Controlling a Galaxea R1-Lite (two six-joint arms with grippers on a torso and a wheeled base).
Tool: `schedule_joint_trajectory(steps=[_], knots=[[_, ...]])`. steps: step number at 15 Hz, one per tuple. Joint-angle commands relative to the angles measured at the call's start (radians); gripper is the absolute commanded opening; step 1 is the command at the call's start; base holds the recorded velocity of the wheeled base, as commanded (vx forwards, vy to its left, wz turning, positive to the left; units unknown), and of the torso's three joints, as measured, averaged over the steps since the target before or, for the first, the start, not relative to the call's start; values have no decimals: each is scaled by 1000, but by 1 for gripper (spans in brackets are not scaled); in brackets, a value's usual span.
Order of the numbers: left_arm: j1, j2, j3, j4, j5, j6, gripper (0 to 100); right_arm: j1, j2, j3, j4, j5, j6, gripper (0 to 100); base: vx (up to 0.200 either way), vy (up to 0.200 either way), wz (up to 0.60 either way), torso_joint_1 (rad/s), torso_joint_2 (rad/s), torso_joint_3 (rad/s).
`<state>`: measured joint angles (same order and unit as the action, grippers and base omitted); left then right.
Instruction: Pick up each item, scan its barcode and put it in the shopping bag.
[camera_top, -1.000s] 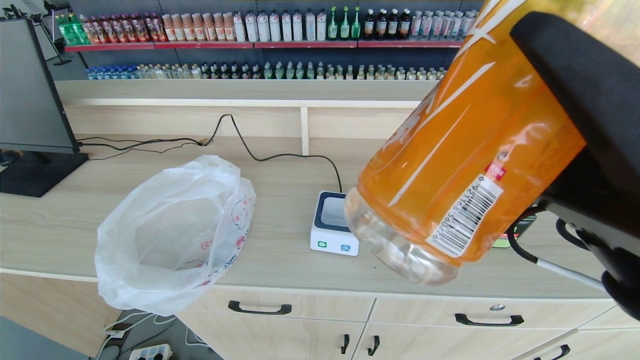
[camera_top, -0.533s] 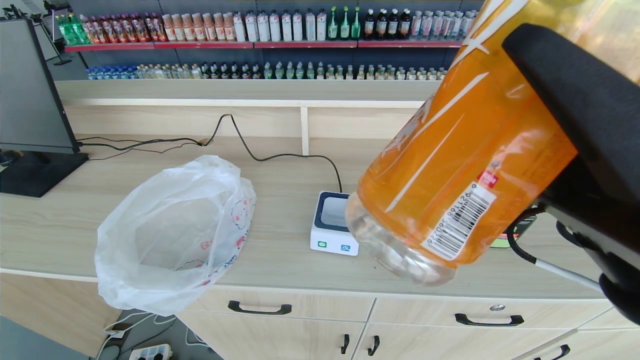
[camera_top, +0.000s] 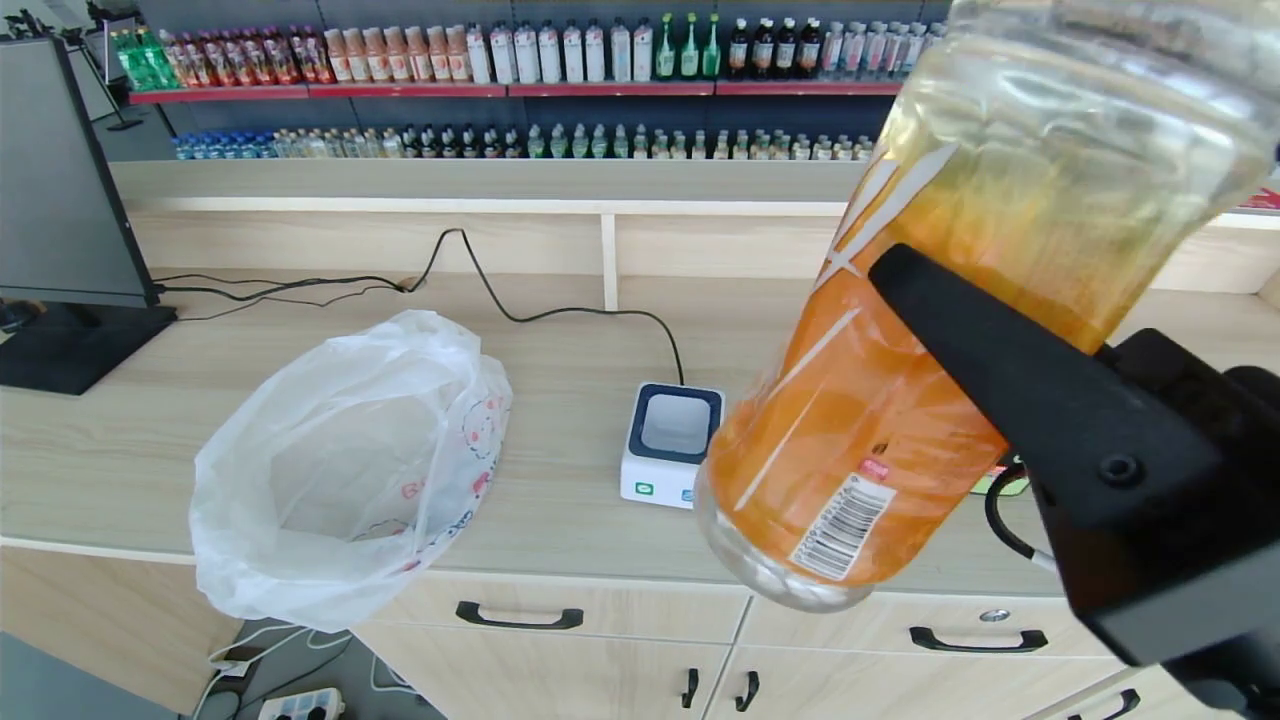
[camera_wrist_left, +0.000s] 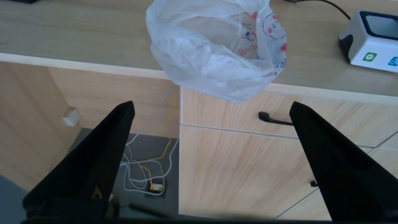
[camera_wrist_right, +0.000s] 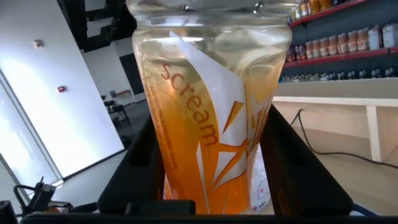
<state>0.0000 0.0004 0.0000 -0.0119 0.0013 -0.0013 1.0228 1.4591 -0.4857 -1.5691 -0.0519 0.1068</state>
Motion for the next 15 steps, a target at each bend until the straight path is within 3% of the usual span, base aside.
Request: schedule_joint_trajectory(steps=[1,7,13,15], knots=[[0,0,0,0,0,0,100,0,47,39,-2,0,-52,0,0,0,0,0,0,0],[-2,0,0,0,0,0,100,-6,152,38,-2,-51,-197,0,0,0,0,0,0,0],[-2,0,0,0,0,1,100,-233,173,45,-2,-89,-220,0,0,0,0,0,0,0],[-2,0,0,0,0,1,100,-260,193,56,-2,-89,-220,0,0,0,0,0,0,0]])
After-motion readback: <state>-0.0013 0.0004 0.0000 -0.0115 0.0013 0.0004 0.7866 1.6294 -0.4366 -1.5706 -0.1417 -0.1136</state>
